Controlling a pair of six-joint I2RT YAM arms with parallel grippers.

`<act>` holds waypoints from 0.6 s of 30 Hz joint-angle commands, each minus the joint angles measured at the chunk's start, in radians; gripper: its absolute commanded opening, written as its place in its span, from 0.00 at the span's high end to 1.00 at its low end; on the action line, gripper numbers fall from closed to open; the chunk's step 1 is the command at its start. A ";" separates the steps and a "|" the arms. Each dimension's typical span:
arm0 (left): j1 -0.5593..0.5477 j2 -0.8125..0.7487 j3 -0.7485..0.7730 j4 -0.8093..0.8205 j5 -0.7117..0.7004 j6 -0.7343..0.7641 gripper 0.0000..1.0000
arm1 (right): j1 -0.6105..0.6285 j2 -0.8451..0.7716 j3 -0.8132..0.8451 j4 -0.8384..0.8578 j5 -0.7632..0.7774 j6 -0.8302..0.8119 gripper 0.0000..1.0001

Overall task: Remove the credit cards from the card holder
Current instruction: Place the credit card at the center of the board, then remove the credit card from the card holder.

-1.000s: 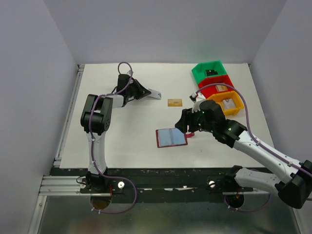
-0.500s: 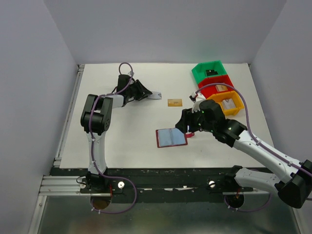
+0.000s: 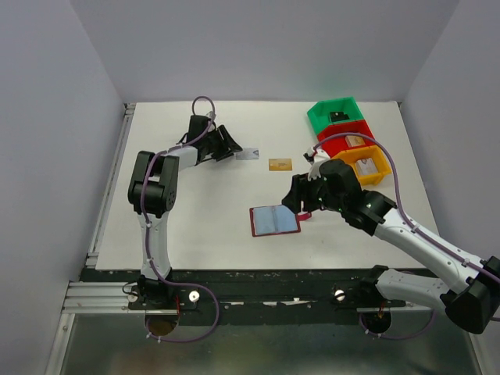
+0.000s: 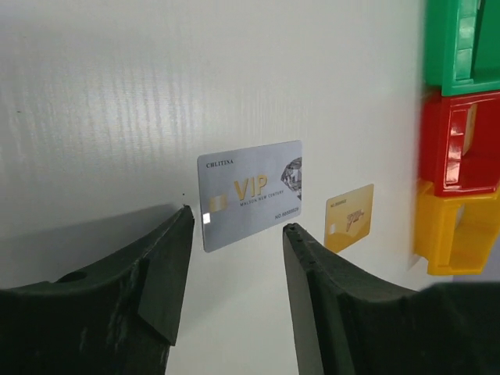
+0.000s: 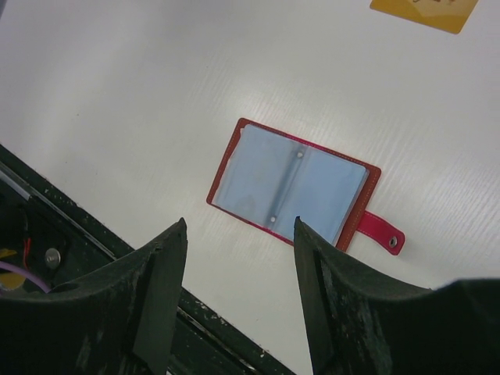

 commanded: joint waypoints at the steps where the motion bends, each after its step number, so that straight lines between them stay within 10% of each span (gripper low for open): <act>1: 0.022 -0.080 0.001 -0.090 -0.095 0.078 0.31 | 0.002 0.005 0.036 -0.038 0.063 -0.016 0.36; 18: -0.056 -0.638 -0.319 -0.387 -0.482 -0.086 0.01 | -0.194 0.188 -0.048 -0.052 0.082 0.099 0.25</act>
